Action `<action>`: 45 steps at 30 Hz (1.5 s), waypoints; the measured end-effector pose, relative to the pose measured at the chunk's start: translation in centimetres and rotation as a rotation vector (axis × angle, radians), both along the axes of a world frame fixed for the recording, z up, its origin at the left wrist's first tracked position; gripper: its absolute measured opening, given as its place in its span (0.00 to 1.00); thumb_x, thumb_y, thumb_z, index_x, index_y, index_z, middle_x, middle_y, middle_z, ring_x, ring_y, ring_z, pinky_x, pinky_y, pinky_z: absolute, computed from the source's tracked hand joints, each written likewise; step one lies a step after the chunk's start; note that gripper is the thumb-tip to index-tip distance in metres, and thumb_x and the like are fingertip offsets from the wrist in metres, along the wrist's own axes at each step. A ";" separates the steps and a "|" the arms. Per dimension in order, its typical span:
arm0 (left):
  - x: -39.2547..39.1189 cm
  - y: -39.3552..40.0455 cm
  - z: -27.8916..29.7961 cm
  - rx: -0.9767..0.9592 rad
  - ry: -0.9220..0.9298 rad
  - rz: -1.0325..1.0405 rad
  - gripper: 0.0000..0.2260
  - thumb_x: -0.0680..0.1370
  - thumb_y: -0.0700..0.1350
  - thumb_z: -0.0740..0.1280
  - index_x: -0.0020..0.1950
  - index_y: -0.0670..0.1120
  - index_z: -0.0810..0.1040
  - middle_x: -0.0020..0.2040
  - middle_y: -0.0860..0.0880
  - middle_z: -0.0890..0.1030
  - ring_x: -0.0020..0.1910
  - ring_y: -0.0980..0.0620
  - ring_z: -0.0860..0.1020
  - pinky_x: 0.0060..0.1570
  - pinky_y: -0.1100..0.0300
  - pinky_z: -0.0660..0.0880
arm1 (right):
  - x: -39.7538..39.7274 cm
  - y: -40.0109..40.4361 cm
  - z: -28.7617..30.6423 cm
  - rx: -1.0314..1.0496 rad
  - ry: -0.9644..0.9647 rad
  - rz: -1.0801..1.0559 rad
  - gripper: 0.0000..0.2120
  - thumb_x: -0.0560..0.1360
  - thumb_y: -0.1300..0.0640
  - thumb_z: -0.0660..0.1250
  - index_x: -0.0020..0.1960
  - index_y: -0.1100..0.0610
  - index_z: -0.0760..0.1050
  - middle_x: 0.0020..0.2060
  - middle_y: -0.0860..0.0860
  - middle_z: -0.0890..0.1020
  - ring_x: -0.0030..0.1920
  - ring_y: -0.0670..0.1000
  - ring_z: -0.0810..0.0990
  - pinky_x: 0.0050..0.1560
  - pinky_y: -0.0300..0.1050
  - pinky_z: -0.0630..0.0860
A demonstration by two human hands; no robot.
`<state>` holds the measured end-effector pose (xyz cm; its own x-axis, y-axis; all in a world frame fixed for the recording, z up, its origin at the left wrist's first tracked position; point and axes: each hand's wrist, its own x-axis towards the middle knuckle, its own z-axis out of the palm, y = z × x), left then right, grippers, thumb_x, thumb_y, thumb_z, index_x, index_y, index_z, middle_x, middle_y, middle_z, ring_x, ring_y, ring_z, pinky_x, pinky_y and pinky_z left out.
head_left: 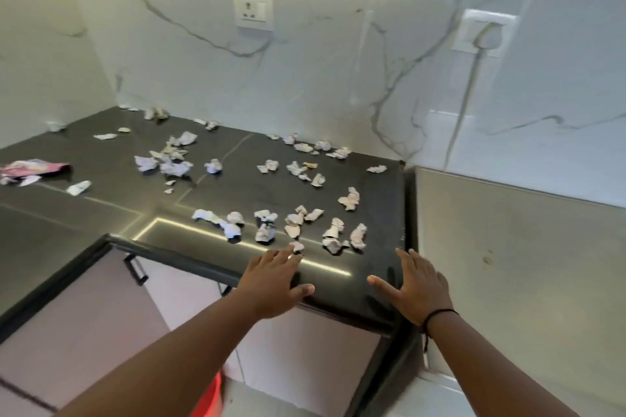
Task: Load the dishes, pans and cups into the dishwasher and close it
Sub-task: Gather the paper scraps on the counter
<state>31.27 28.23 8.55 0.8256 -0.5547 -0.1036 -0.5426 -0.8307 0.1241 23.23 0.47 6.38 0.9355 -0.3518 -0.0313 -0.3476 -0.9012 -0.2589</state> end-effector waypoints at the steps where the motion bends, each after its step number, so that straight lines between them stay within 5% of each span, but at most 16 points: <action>1: 0.9 1.3 -0.1 -0.014 -0.020 0.041 0.33 0.76 0.67 0.54 0.77 0.53 0.53 0.79 0.51 0.50 0.77 0.48 0.52 0.73 0.48 0.53 | 1.8 1.0 0.0 0.005 -0.006 0.036 0.51 0.63 0.19 0.48 0.77 0.46 0.48 0.77 0.51 0.53 0.77 0.55 0.52 0.74 0.57 0.54; 6: 5.2 6.4 -0.1 -0.031 -0.094 0.307 0.45 0.68 0.77 0.52 0.78 0.55 0.46 0.79 0.53 0.41 0.77 0.47 0.40 0.71 0.45 0.51 | 9.7 3.7 -0.6 0.097 0.006 0.123 0.59 0.54 0.16 0.54 0.77 0.43 0.41 0.77 0.48 0.42 0.77 0.57 0.39 0.74 0.62 0.42; 10: 8.6 8.2 -0.2 -0.027 -0.045 0.460 0.59 0.54 0.84 0.49 0.77 0.56 0.36 0.76 0.52 0.31 0.74 0.44 0.29 0.72 0.38 0.45 | 13.3 4.7 -1.0 0.037 0.042 0.270 0.63 0.50 0.14 0.52 0.76 0.41 0.39 0.77 0.49 0.42 0.77 0.57 0.41 0.74 0.63 0.39; 15: 12.5 8.2 -1.3 -0.110 0.110 0.412 0.63 0.51 0.84 0.54 0.75 0.56 0.31 0.76 0.51 0.30 0.75 0.41 0.33 0.73 0.40 0.42 | 15.8 6.0 -1.1 0.001 0.038 0.474 0.62 0.50 0.14 0.56 0.76 0.40 0.38 0.77 0.47 0.40 0.77 0.55 0.39 0.75 0.58 0.40; 21: 16.3 6.8 -2.3 -0.136 0.139 0.041 0.60 0.55 0.80 0.63 0.75 0.60 0.33 0.77 0.54 0.33 0.76 0.49 0.34 0.75 0.48 0.42 | 19.0 9.6 -0.9 -0.027 0.057 0.553 0.57 0.49 0.14 0.54 0.71 0.31 0.34 0.77 0.46 0.39 0.76 0.56 0.36 0.74 0.61 0.39; 24: 17.8 5.5 -3.1 -0.126 0.108 -0.162 0.54 0.56 0.81 0.59 0.75 0.65 0.38 0.78 0.53 0.39 0.77 0.50 0.38 0.75 0.45 0.40 | 20.0 11.5 -1.0 -0.066 0.076 0.549 0.49 0.57 0.16 0.50 0.74 0.33 0.50 0.77 0.47 0.54 0.77 0.58 0.46 0.74 0.62 0.40; 28: 18.7 4.7 -4.2 -0.180 0.039 -0.259 0.38 0.68 0.77 0.52 0.75 0.64 0.54 0.78 0.54 0.55 0.77 0.49 0.48 0.74 0.46 0.40 | 19.4 13.6 -2.8 0.042 -0.212 0.435 0.21 0.73 0.38 0.60 0.63 0.45 0.72 0.58 0.48 0.75 0.62 0.54 0.72 0.69 0.55 0.64; 31: 18.9 4.9 -4.9 -0.314 -0.068 -0.273 0.22 0.75 0.65 0.54 0.65 0.59 0.70 0.70 0.54 0.68 0.70 0.48 0.63 0.68 0.49 0.57 | 18.9 14.5 -3.6 0.006 -0.319 0.352 0.08 0.75 0.47 0.61 0.52 0.46 0.74 0.48 0.45 0.77 0.51 0.50 0.76 0.54 0.50 0.75; 35: 19.1 4.7 -5.4 -0.425 -0.109 -0.316 0.13 0.74 0.58 0.58 0.49 0.52 0.74 0.50 0.52 0.76 0.48 0.47 0.74 0.48 0.52 0.71 | 18.0 15.4 -3.4 -0.155 -0.338 0.231 0.10 0.75 0.43 0.58 0.43 0.47 0.74 0.41 0.44 0.76 0.43 0.49 0.76 0.42 0.45 0.72; 38: 19.4 4.3 -5.2 -0.403 -0.168 -0.350 0.12 0.71 0.57 0.59 0.39 0.50 0.74 0.37 0.51 0.77 0.33 0.47 0.74 0.36 0.56 0.72 | 17.4 16.0 -3.4 -0.264 -0.364 0.200 0.15 0.75 0.41 0.58 0.37 0.49 0.72 0.35 0.45 0.75 0.35 0.50 0.74 0.34 0.43 0.72; 42: 18.8 4.8 -4.0 -0.414 -0.112 -0.305 0.15 0.78 0.58 0.57 0.39 0.49 0.73 0.40 0.50 0.80 0.41 0.47 0.76 0.42 0.55 0.68 | 16.8 16.6 -3.3 -0.329 -0.407 0.154 0.17 0.74 0.44 0.60 0.30 0.51 0.71 0.28 0.47 0.74 0.27 0.51 0.72 0.26 0.41 0.69; 45: 18.5 5.6 -3.1 -0.568 0.041 -0.209 0.18 0.77 0.57 0.59 0.32 0.48 0.66 0.31 0.51 0.75 0.34 0.50 0.73 0.35 0.58 0.62 | 16.3 17.1 -2.9 -0.376 -0.392 0.126 0.19 0.74 0.44 0.58 0.28 0.51 0.71 0.25 0.47 0.73 0.24 0.49 0.72 0.23 0.39 0.65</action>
<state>49.74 33.79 5.45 0.6947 -0.6825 0.2270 -0.6725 -0.5045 0.5414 39.57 17.56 3.51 0.8874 -0.1560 0.4338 -0.1735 -0.9848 0.0007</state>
